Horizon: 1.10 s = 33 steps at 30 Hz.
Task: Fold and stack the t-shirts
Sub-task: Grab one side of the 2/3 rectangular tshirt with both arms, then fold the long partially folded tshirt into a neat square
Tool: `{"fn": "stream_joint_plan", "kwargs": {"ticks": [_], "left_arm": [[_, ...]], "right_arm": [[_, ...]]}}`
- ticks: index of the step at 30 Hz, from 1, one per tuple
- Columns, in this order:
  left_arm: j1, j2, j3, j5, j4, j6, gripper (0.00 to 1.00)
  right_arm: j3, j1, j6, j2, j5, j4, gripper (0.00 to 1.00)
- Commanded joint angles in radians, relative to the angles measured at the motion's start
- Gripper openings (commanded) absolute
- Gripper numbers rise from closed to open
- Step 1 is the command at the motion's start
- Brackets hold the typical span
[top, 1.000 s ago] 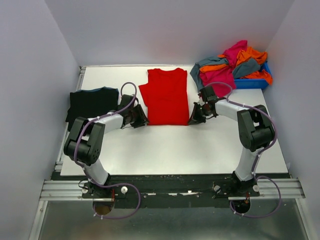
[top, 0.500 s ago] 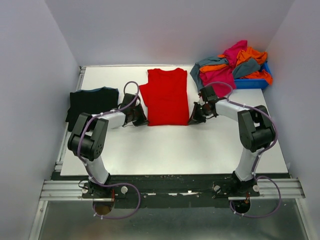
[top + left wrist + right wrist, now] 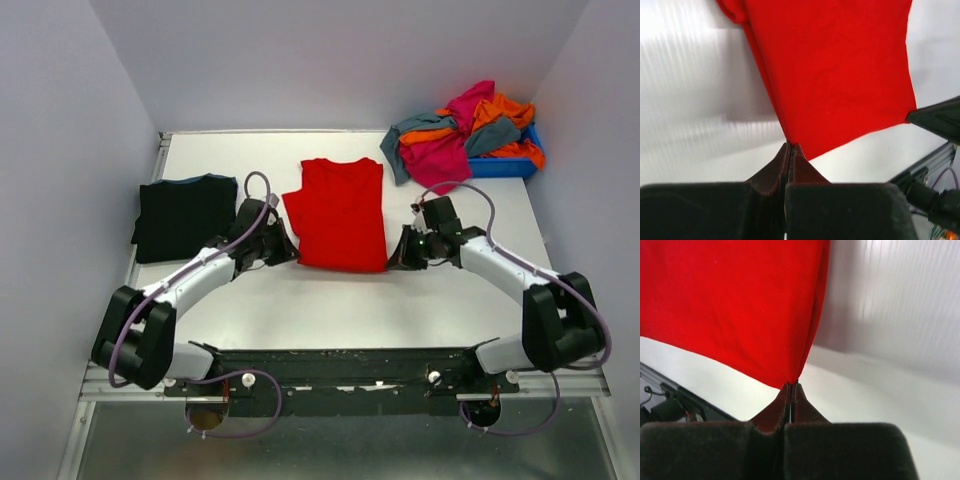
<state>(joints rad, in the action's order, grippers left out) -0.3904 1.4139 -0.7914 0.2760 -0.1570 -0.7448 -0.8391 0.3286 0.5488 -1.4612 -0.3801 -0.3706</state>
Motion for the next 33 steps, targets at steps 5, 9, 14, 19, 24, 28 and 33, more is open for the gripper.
{"fn": "stream_joint_plan", "kwargs": {"ticks": [5, 9, 14, 19, 24, 28, 33], "left_arm": [[-0.146, -0.357, 0.179, -0.047, -0.160, -0.105, 0.00], [-0.151, -0.473, 0.158, -0.080, -0.271, -0.110, 0.00], [-0.127, -0.446, 0.048, -0.103, -0.326, -0.061, 0.00], [-0.062, -0.301, -0.092, -0.072, -0.288, -0.004, 0.00], [0.025, -0.106, -0.276, -0.041, -0.286, 0.065, 0.00], [0.076, 0.034, -0.371, -0.029, -0.262, 0.090, 0.00], [0.117, 0.177, -0.469, -0.003, -0.220, 0.084, 0.00]], "right_arm": [[0.181, 0.016, 0.023, 0.341, -0.049, -0.141, 0.01], [0.150, 0.017, 0.022, 0.479, -0.013, -0.235, 0.01], [-0.013, 0.015, -0.001, 0.432, 0.081, -0.278, 0.01], [-0.198, 0.013, -0.010, 0.224, 0.102, -0.260, 0.01], [-0.368, 0.010, -0.009, 0.034, 0.193, -0.254, 0.01], [-0.491, -0.003, -0.012, -0.114, 0.198, -0.252, 0.01], [-0.662, -0.026, -0.010, -0.295, 0.191, -0.278, 0.01]]}}
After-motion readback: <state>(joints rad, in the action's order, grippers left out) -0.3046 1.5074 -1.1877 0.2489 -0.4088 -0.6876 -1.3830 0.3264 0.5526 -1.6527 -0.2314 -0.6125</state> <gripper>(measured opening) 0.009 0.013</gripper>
